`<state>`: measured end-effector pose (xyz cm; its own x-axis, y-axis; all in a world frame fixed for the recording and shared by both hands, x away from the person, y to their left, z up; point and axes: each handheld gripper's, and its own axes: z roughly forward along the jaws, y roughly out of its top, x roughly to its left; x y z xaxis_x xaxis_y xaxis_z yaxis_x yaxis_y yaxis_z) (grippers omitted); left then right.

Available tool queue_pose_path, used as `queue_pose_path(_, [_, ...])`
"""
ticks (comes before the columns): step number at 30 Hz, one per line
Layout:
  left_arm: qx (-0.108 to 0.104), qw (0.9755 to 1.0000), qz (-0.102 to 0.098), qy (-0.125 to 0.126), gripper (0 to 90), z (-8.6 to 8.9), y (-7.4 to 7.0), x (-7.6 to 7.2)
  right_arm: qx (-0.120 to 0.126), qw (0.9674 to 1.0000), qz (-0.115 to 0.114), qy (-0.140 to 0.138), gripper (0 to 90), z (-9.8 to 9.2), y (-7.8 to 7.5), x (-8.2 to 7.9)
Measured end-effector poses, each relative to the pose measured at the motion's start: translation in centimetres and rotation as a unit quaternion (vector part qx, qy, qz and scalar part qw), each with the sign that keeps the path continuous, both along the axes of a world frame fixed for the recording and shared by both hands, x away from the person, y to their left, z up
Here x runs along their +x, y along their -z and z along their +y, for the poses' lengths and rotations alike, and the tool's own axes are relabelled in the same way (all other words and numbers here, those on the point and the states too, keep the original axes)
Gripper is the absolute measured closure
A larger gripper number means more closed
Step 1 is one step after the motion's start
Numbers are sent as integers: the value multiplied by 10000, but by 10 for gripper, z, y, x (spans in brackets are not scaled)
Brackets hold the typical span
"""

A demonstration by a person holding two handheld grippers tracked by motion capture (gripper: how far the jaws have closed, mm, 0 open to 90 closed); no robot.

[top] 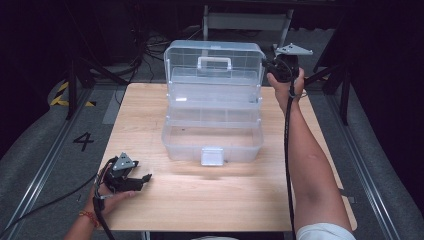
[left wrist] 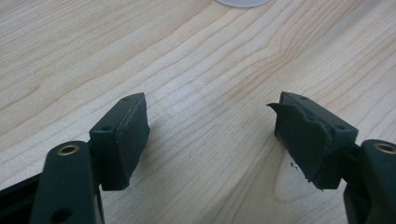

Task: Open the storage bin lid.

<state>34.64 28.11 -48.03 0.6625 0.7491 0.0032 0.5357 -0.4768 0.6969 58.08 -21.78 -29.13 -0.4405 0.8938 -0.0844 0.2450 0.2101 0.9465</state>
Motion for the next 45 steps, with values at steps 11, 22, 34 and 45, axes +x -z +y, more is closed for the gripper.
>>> queue_pose_path(11, [10,10000,-8,14,268,0,0,1,-38,9999,123,17,844,1,0,12])
queue_pose_path(22, [10,10000,3,19,268,1,0,1,-101,9996,238,78,838,4,2,28])
queue_pose_path(34, [-58,10000,32,-24,270,0,1,0,-195,9989,368,229,836,9,5,42])
queue_pose_path(45, [-62,10000,37,-27,270,0,0,0,-233,9982,432,337,835,11,10,52])
